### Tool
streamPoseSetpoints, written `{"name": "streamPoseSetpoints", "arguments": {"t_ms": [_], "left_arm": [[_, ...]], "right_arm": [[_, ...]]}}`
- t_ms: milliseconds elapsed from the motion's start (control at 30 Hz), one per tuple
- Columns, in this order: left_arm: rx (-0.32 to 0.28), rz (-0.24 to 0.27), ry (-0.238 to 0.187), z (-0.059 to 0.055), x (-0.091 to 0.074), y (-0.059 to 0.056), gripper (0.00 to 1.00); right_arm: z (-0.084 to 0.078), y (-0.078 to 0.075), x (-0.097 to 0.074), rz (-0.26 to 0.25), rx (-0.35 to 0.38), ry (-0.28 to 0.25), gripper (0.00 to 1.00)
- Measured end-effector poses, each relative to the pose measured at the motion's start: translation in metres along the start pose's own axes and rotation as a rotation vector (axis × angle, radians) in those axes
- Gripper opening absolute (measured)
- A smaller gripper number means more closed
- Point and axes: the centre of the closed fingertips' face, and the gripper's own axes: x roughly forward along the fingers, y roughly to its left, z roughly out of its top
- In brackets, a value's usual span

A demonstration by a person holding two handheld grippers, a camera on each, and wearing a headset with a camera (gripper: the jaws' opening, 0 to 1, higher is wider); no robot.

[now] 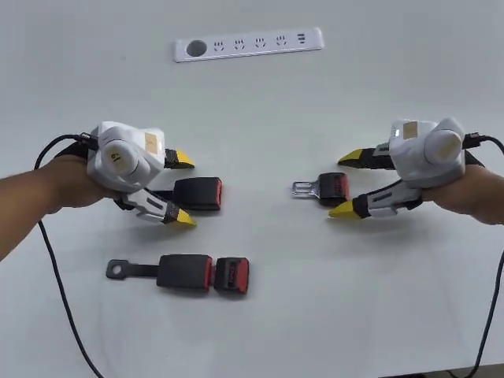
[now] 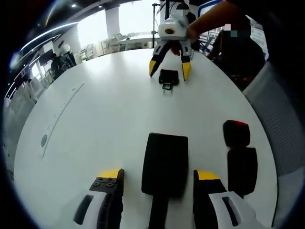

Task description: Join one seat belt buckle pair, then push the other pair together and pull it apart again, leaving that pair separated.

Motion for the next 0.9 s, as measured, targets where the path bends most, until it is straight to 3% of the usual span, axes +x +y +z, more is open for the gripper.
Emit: {"name": "streamPoseSetpoints", "arguments": {"t_ms": [167,367,467,567,633,667,900], "left_arm": [[0.012,-0.006,0.009,-0.001,0.000,0.002,0.53],[0.039,-0.026,0.021,0.000,0.000,-0.004,0.40],[0.043,-0.028,0.022,0.000,0.000,-0.004,0.38],[0.045,-0.028,0.028,0.000,-0.001,-0.004,0.37],[0.105,-0.033,0.030,0.001,0.000,-0.004,0.34],[0.079,-0.035,0.035,0.000,0.001,-0.006,0.34],[0.085,-0.041,0.033,-0.002,0.001,-0.007,0.34]], "right_arm": [[0.003,0.008,0.003,0.047,-0.036,0.007,0.51],[0.003,0.008,0.003,0.049,-0.105,0.033,0.45],[0.002,0.007,0.002,0.040,-0.134,0.029,0.38],[0.001,0.009,-0.001,0.049,-0.133,0.021,0.36],[0.001,0.009,-0.003,0.051,-0.135,0.013,0.35],[0.000,0.009,-0.004,0.056,-0.136,0.005,0.35],[-0.001,0.010,-0.007,0.078,-0.117,-0.032,0.34]]}}
